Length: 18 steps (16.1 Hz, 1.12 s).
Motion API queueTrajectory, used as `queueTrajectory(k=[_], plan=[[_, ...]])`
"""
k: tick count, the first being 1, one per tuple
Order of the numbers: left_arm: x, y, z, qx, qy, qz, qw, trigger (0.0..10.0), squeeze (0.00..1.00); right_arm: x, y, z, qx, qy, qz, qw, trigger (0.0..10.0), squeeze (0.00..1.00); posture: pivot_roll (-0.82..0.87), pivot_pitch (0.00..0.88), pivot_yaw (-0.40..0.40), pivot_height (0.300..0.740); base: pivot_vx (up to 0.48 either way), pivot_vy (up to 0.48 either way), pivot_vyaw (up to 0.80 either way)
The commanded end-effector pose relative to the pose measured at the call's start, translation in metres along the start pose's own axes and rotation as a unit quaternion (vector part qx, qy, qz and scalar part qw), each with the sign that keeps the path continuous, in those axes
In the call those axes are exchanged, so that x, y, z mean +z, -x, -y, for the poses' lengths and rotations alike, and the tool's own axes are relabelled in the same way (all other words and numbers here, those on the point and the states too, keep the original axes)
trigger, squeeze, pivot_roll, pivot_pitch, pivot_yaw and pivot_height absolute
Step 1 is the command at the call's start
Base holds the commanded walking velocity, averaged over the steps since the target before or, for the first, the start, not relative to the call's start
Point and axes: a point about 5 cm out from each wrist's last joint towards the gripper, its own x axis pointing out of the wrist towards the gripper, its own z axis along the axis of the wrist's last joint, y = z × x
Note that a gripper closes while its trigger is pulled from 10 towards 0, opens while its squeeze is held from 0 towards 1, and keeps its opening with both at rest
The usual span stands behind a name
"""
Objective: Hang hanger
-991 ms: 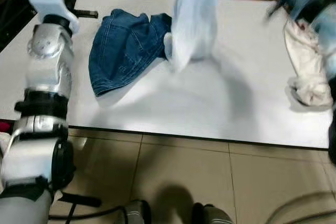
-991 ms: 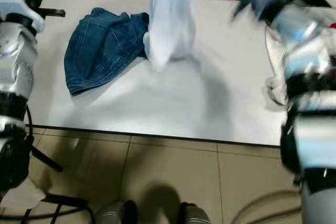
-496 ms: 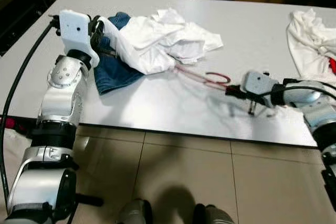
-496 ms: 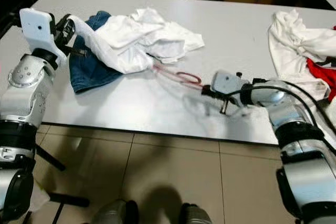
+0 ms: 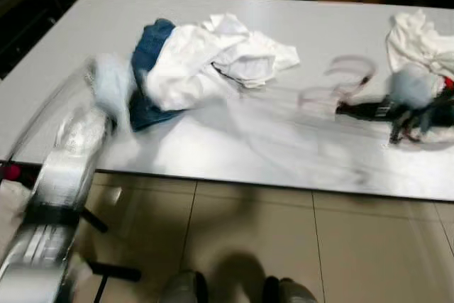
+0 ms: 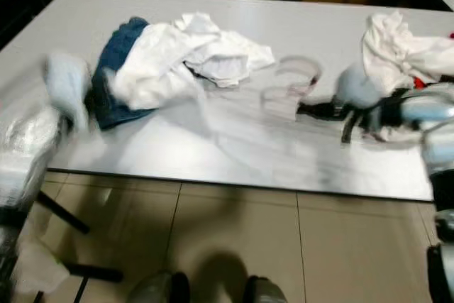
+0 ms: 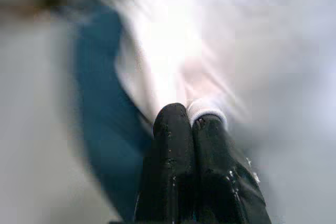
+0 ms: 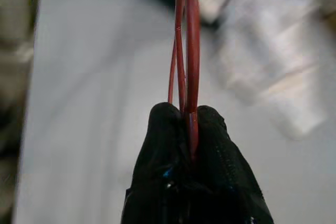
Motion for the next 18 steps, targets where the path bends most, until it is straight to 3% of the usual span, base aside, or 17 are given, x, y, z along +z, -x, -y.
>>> queueTrajectory(k=[1,2,4,6,8,10,14,16,18], plan=[[0.003,0.007,0.007,-0.042,-0.010,-0.011,0.999,10.0,0.42,0.008,0.004,0.002,-0.028,-0.010,0.031,0.999,10.0,0.00,-0.07,0.098,0.070,0.740,0.000,0.000,0.00],[-0.007,0.022,0.020,-0.066,0.019,-0.031,0.997,10.0,1.00,0.007,-0.001,-0.004,-0.081,-0.043,0.052,0.994,10.0,0.00,-0.07,0.096,0.069,0.740,0.000,0.000,0.00],[-0.009,0.035,0.032,-0.102,0.034,-0.044,0.993,10.0,1.00,-0.001,-0.009,-0.016,-0.123,-0.084,0.046,0.988,10.0,0.00,-0.06,0.096,0.065,0.740,0.000,0.000,0.00],[-0.017,0.056,0.041,-0.128,0.059,-0.070,0.988,10.0,1.00,-0.016,-0.025,-0.045,-0.162,-0.156,0.032,0.974,10.0,0.00,-0.06,0.088,0.056,0.740,0.000,0.000,0.00],[-0.019,0.072,0.043,-0.142,0.077,-0.084,0.983,10.0,1.00,-0.023,-0.034,-0.063,-0.198,-0.195,0.017,0.960,10.0,0.00,-0.06,0.073,0.044,0.740,0.000,0.000,0.00],[-0.017,0.078,0.042,-0.148,0.085,-0.084,0.982,10.0,1.00,-0.026,-0.037,-0.070,-0.223,-0.212,0.008,0.951,10.0,0.00,-0.06,0.056,0.037,0.740,0.000,0.000,0.00],[0.014,0.070,0.023,-0.069,0.117,0.031,0.990,10.0,1.00,-0.023,-0.060,-0.084,-0.276,-0.226,-0.002,0.934,10.0,0.00,-0.06,0.003,0.026,0.740,0.000,0.000,0.00],[0.031,0.065,0.013,-0.032,0.132,0.079,0.988,10.0,1.00,-0.019,-0.068,-0.085,-0.278,-0.208,-0.011,0.938,10.0,0.00,-0.07,0.009,0.024,0.740,0.000,0.000,0.00],[0.039,0.063,0.005,0.017,0.151,0.122,0.981,10.0,1.00,-0.017,-0.066,-0.084,-0.304,-0.217,-0.003,0.928,10.0,0.00,-0.06,0.005,0.006,0.740,0.000,0.000,0.00]])
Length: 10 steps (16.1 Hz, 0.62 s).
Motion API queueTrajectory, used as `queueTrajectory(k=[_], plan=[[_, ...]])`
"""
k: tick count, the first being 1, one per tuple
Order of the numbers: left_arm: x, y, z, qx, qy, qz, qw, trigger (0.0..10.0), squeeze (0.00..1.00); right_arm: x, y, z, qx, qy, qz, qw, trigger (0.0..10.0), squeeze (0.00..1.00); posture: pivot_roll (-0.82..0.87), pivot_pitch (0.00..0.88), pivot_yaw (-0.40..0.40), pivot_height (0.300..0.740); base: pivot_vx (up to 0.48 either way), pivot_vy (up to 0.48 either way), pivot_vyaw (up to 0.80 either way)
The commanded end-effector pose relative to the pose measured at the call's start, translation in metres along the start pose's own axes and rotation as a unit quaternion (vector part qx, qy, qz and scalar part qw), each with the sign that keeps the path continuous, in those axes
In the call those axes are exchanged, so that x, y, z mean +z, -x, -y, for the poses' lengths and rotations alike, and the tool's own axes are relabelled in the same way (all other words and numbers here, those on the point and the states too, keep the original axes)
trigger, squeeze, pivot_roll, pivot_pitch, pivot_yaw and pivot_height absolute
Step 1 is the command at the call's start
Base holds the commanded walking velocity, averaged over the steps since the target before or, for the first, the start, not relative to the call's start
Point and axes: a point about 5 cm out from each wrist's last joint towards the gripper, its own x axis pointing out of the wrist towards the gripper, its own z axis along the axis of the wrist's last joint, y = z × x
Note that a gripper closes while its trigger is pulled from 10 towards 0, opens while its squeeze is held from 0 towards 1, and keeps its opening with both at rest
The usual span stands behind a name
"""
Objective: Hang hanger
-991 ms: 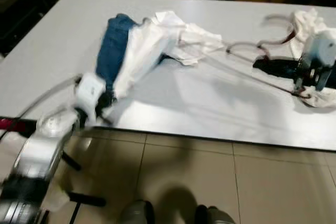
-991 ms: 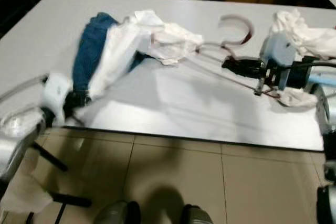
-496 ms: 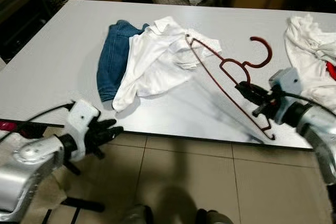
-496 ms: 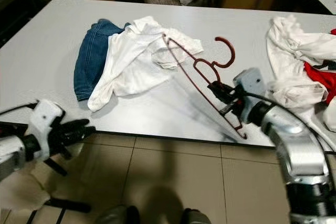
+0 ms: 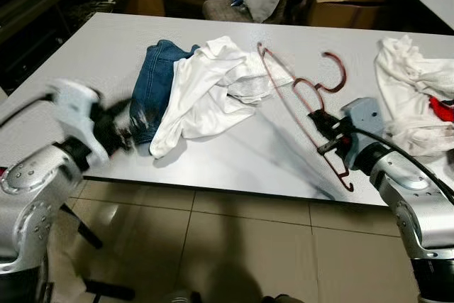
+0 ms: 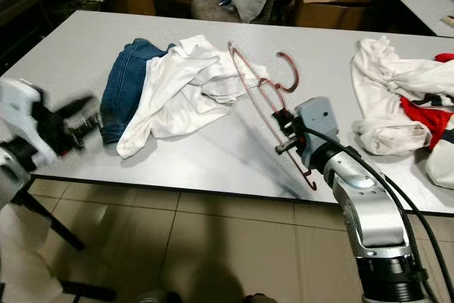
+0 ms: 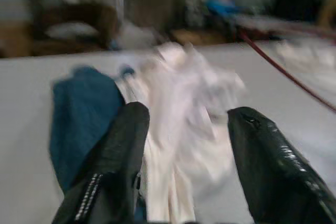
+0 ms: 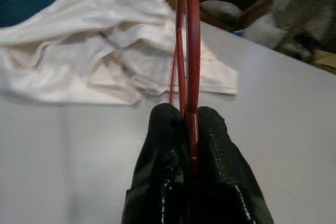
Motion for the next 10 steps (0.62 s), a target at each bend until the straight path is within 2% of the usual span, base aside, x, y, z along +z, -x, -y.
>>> queueTrajectory(k=[1,2,3,4,5,6,7,9,10], plan=[[0.004,0.001,-0.008,0.061,0.016,0.022,0.998,10.0,1.00,0.003,0.004,-0.002,-0.034,-0.030,0.010,0.999,10.0,0.00,-0.09,0.088,0.017,0.740,0.000,0.000,0.00],[-0.015,0.003,0.000,0.093,0.054,-0.002,0.994,10.0,1.00,0.004,0.006,-0.009,-0.048,-0.028,0.010,0.998,10.0,0.00,-0.10,0.136,0.033,0.740,0.000,0.000,0.00],[-0.028,0.004,0.012,0.110,0.060,-0.005,0.992,10.0,0.65,0.011,0.007,-0.015,-0.056,-0.058,0.024,0.996,10.0,0.00,-0.09,0.218,0.019,0.740,0.000,0.000,0.00],[-0.031,0.002,0.015,0.122,0.058,0.003,0.991,10.0,0.58,0.013,0.007,-0.014,-0.065,-0.069,0.032,0.995,10.0,0.00,-0.09,0.218,0.019,0.740,0.000,0.000,0.00],[-0.036,0.003,0.025,0.117,0.005,-0.013,0.993,10.0,0.23,0.009,0.014,-0.001,-0.084,-0.044,0.018,0.995,10.0,0.00,-0.08,0.215,0.034,0.740,0.000,0.000,0.00],[-0.037,0.005,0.027,0.108,-0.034,-0.036,0.993,10.0,0.20,0.008,0.022,0.010,-0.104,-0.035,0.010,0.994,10.0,0.00,-0.07,0.196,0.040,0.740,0.000,0.000,0.00],[-0.037,0.007,0.024,0.110,-0.043,-0.039,0.992,10.0,0.17,0.007,0.027,0.017,-0.123,-0.050,0.017,0.991,10.0,0.00,-0.06,0.187,0.050,0.740,0.000,0.000,0.00],[-0.041,0.008,0.016,0.140,-0.021,-0.039,0.989,10.0,0.17,0.002,0.033,0.020,-0.145,-0.034,0.010,0.989,10.0,0.00,-0.07,0.156,0.070,0.740,0.000,0.000,0.00],[-0.045,0.008,0.017,0.145,-0.034,-0.043,0.988,10.0,0.18,0.001,0.033,0.016,-0.149,-0.038,0.009,0.988,10.0,0.00,-0.07,0.151,0.069,0.740,0.000,0.000,0.00]])
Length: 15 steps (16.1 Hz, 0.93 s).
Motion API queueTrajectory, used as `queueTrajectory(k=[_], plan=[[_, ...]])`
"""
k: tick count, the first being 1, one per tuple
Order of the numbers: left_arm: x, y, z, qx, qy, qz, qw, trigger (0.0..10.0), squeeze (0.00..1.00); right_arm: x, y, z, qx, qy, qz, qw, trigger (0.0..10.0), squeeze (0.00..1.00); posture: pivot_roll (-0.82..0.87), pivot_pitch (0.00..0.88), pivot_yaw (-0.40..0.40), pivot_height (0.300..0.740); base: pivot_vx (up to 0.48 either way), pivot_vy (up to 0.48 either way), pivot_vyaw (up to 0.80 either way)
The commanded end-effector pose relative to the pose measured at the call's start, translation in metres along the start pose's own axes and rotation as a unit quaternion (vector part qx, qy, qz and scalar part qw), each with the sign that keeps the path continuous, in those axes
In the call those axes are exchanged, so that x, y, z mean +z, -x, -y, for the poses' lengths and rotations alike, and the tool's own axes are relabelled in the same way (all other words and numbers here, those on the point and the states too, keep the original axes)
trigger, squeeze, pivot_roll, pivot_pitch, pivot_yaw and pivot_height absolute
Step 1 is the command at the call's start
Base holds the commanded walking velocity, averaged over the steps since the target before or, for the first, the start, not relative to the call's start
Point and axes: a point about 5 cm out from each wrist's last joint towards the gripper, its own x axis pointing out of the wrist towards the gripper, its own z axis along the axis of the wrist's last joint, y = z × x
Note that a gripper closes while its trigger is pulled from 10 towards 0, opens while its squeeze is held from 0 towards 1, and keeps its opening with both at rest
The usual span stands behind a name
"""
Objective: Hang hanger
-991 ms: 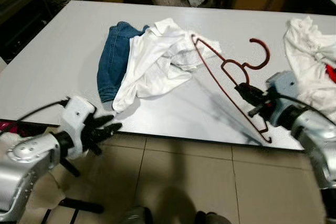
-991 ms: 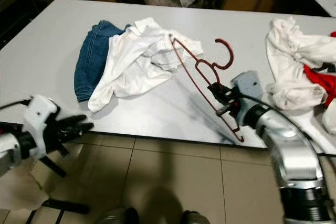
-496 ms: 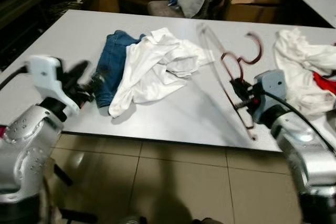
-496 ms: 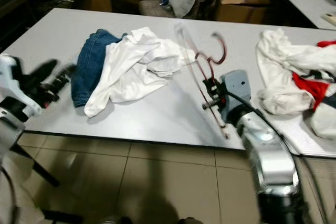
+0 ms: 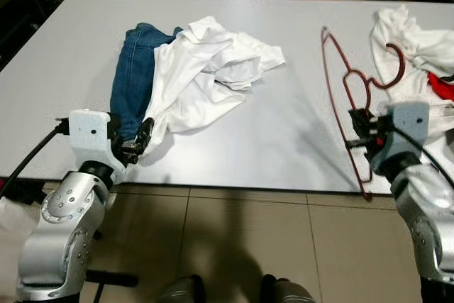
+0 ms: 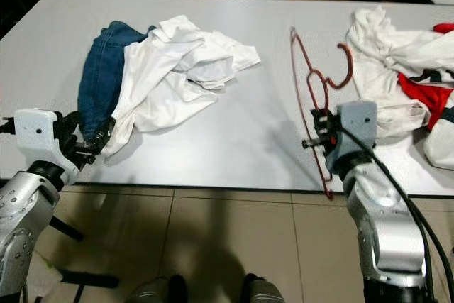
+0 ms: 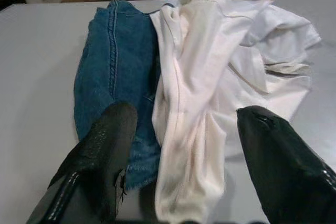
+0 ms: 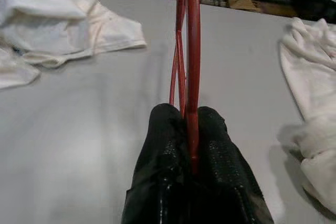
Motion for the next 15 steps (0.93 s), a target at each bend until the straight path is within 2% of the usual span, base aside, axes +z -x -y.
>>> queueTrajectory(k=[1,3,5,6,8,10,15], plan=[[-0.005,-0.001,0.004,0.004,-0.005,-0.002,1.000,10.0,0.19,-0.001,0.002,-0.008,0.001,-0.008,0.002,1.000,10.0,0.00,-0.08,0.135,0.062,0.740,0.000,0.000,0.00],[-0.009,-0.001,0.016,0.001,0.010,0.001,1.000,10.0,0.20,-0.002,0.006,-0.032,0.033,-0.015,0.009,0.999,10.0,0.00,-0.10,0.119,0.060,0.740,0.000,-0.187,0.00],[-0.011,-0.002,0.024,-0.006,0.005,0.003,1.000,10.0,0.20,-0.001,0.007,-0.041,0.046,-0.043,0.012,0.998,10.0,0.00,-0.11,0.116,0.050,0.740,0.000,-0.437,0.00],[-0.014,-0.003,0.030,-0.011,0.010,0.003,1.000,10.0,0.19,-0.002,0.007,-0.047,0.051,-0.033,0.013,0.998,10.0,0.00,-0.11,0.115,0.045,0.740,0.000,-0.480,0.00],[-0.018,-0.006,0.032,-0.005,0.000,0.003,1.000,10.0,0.19,-0.005,0.005,-0.051,0.041,0.009,0.005,0.999,10.0,0.00,-0.11,0.104,0.034,0.740,0.000,-0.480,0.00],[-0.018,-0.008,0.031,0.003,0.002,0.002,1.000,10.0,0.20,-0.006,0.004,-0.055,0.050,0.030,0.008,0.998,10.0,0.00,-0.11,0.101,0.028,0.740,0.000,-0.480,0.00],[-0.022,-0.006,0.037,0.006,-0.013,0.004,1.000,10.0,0.19,-0.014,0.007,-0.062,0.061,0.008,0.000,0.998,10.0,0.00,-0.10,0.095,0.012,0.740,0.000,-0.472,0.00]])
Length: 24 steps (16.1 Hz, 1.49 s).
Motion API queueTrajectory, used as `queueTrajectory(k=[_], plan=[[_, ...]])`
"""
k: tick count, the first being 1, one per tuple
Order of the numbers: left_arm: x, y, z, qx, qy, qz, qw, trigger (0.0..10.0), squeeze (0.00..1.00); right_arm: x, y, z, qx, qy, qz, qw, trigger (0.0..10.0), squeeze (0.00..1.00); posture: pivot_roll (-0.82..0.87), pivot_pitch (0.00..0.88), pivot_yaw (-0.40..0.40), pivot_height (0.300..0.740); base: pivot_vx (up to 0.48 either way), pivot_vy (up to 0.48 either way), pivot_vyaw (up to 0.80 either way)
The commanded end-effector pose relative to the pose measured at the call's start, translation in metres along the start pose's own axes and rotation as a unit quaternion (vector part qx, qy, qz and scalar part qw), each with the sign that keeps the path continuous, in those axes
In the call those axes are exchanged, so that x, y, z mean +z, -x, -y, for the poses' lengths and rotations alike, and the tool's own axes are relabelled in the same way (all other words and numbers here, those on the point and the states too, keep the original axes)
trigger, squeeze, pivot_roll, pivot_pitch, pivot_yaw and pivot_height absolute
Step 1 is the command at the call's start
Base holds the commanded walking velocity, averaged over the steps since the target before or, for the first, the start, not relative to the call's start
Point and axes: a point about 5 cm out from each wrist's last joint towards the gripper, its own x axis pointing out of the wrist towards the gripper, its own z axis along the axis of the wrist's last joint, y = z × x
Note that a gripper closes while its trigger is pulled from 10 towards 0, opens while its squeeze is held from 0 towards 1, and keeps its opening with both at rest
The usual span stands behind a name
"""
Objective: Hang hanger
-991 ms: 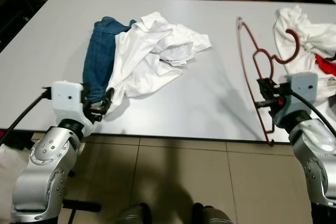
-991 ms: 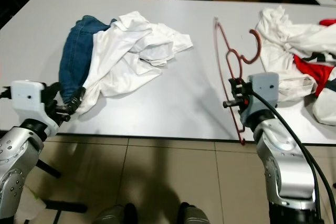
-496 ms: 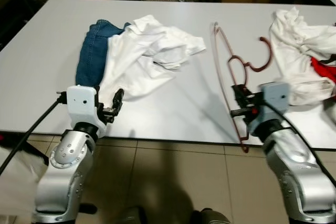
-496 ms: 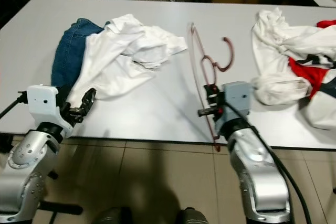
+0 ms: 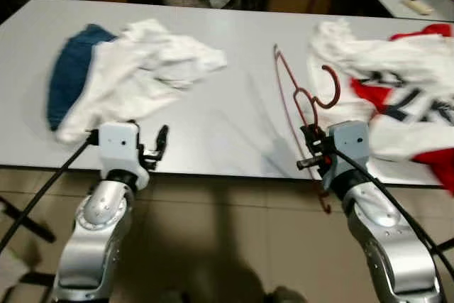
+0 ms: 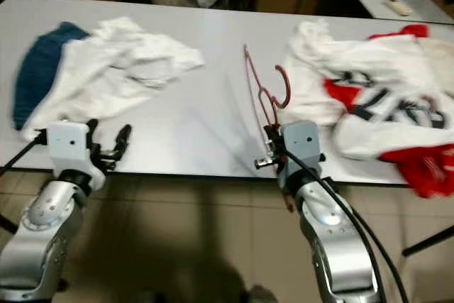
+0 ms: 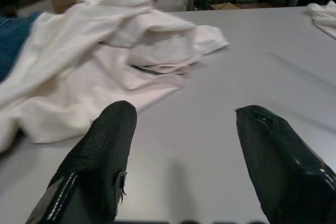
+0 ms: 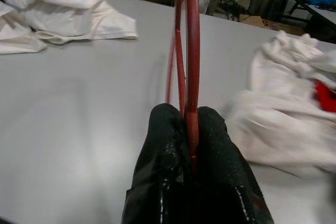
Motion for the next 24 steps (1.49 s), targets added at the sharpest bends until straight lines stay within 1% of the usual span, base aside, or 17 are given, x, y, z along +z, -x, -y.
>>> queueTrajectory(k=[1,2,3,5,6,8,9,11,12,17,20,23,24], plan=[[-0.002,0.000,0.010,-0.009,-0.009,0.000,1.000,10.0,0.19,-0.001,0.001,0.004,-0.005,0.005,0.001,1.000,10.0,0.00,-0.09,0.092,0.009,0.740,0.000,-0.345,0.00],[-0.003,0.000,0.010,-0.009,-0.010,0.000,1.000,10.0,0.19,-0.002,0.001,0.004,-0.006,0.006,0.001,1.000,10.0,0.00,-0.09,0.092,0.009,0.740,0.000,-0.345,0.00],[-0.006,0.000,0.013,-0.010,-0.010,-0.003,1.000,10.0,0.19,-0.004,0.001,0.006,-0.016,0.016,-0.003,1.000,10.0,0.00,-0.09,0.090,0.007,0.740,0.000,-0.341,0.00],[-0.007,-0.001,0.015,-0.015,-0.013,-0.002,1.000,10.0,0.19,-0.005,0.000,0.009,-0.020,0.014,-0.003,1.000,10.0,0.00,-0.10,0.091,0.008,0.740,0.000,-0.328,0.00],[-0.007,-0.002,0.017,-0.017,-0.008,-0.004,1.000,10.0,0.17,-0.005,0.001,0.010,-0.019,-0.001,-0.003,1.000,10.0,0.00,-0.10,0.091,0.010,0.740,0.000,0.000,0.00],[-0.005,-0.004,0.019,-0.021,-0.014,0.001,1.000,10.0,0.17,-0.007,0.001,0.014,-0.039,-0.038,-0.005,0.998,10.0,0.00,-0.10,0.094,0.013,0.740,0.000,0.000,-0.61],[-0.005,-0.004,0.019,-0.021,-0.014,0.002,1.000,10.0,0.16,-0.007,0.001,0.014,-0.039,-0.044,-0.004,0.998,10.0,0.00,-0.10,0.094,0.013,0.740,0.000,0.000,-0.79],[-0.007,-0.007,0.013,-0.011,-0.005,0.001,1.000,10.0,0.03,-0.008,0.003,0.013,-0.039,-0.042,-0.005,0.998,10.0,0.00,-0.10,0.097,0.019,0.740,0.000,0.000,-0.80],[-0.007,-0.007,0.012,-0.010,-0.005,0.002,1.000,10.0,0.00,-0.009,0.003,0.014,-0.042,-0.043,-0.006,0.998,10.0,0.00,-0.10,0.099,0.019,0.740,0.000,0.000,-0.80],[-0.007,-0.008,0.008,-0.023,0.003,0.000,1.000,10.0,0.00,-0.015,0.008,0.016,-0.049,-0.045,-0.016,0.998,10.0,0.00,-0.10,0.111,0.017,0.740,0.000,0.000,-0.80],[-0.007,-0.010,0.004,-0.025,-0.002,0.000,1.000,10.0,0.00,-0.017,0.009,0.017,-0.050,-0.049,-0.022,0.997,10.0,0.00,-0.11,0.116,0.018,0.740,0.000,0.000,-0.80],[-0.006,-0.012,0.002,-0.024,-0.002,0.000,1.000,10.0,0.00,-0.020,0.011,0.013,-0.043,-0.058,-0.030,0.997,10.0,0.00,-0.11,0.121,0.022,0.740,0.000,0.290,-0.72],[-0.006,-0.013,0.002,-0.025,-0.001,0.000,1.000,10.0,0.00,-0.021,0.011,0.012,-0.042,-0.061,-0.032,0.997,10.0,0.00,-0.11,0.122,0.022,0.740,0.000,0.322,0.00]])
